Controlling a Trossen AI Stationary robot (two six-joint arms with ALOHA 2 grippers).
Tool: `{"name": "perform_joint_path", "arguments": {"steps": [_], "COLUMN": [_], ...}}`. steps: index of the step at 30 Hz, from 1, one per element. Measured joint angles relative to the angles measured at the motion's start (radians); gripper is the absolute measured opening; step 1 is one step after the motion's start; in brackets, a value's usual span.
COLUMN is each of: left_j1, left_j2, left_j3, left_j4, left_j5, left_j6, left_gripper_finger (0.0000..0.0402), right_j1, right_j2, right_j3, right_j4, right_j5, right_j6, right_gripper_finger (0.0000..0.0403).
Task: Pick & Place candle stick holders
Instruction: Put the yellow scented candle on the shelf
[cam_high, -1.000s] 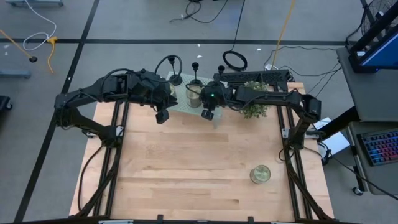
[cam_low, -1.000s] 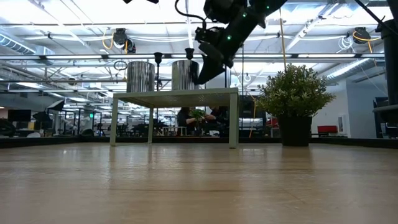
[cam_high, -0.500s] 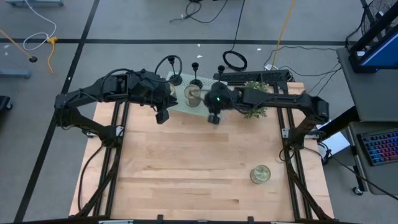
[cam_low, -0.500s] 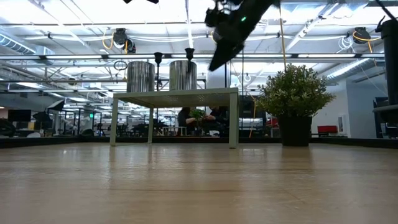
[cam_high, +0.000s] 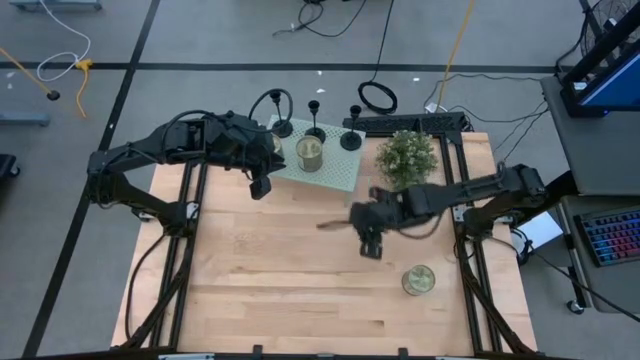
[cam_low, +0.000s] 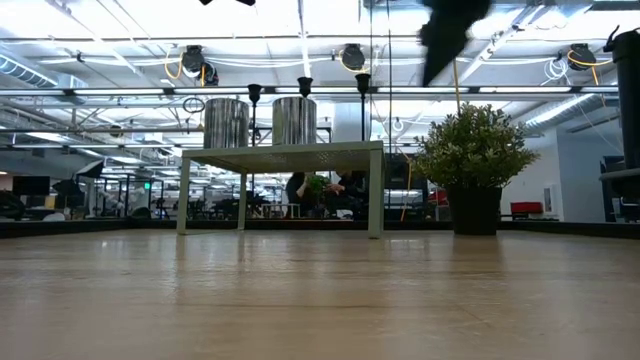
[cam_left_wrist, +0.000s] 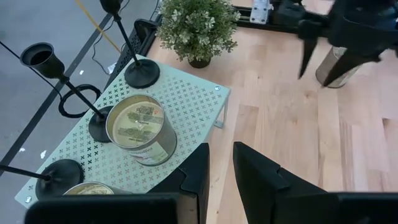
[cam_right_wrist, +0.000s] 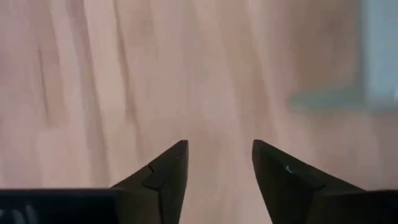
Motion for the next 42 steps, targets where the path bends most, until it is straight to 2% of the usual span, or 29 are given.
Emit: {"name": "perform_joint_path", "arguments": {"steps": [5, 9, 16, 20, 25, 33, 42], "left_j1": [0.0, 0.0, 0.0, 0.0, 0.001, 0.001, 0.001], "left_j2": [0.0, 0.0, 0.0, 0.0, 0.0, 0.0, 0.0], "left_j3": [0.0, 0.0, 0.0, 0.0, 0.0, 0.0, 0.0], "left_j4": [0.0, 0.0, 0.001, 0.001, 0.001, 0.002, 0.002], "left_j5": [0.0, 0.0, 0.0, 0.0, 0.0, 0.0, 0.0], "left_j6": [0.001, 0.001, 0.001, 0.001, 0.001, 0.002, 0.0], "left_gripper_finger": [0.0079, 0.0079, 0.0079, 0.0078, 0.0079, 0.0078, 0.0079], "right_j1": [0.13, 0.238, 0.446, 0.551, 0.609, 0.56, 0.541], "right_j2": [0.0, 0.0, 0.0, 0.0, 0.0, 0.0, -0.002], "right_j3": [-0.027, -0.032, -0.034, -0.091, -0.183, -0.278, -0.338], "right_j4": [-0.095, -0.164, -0.242, -0.223, -0.211, -0.197, -0.004], "right_j5": [-0.015, -0.076, -0.189, -0.251, -0.264, -0.259, -0.262], "right_j6": [0.281, 0.515, 0.717, 0.803, 0.795, 0.68, 0.549], "right_gripper_finger": [0.0173, 0.0169, 0.0169, 0.0169, 0.0169, 0.0169, 0.0159]}}
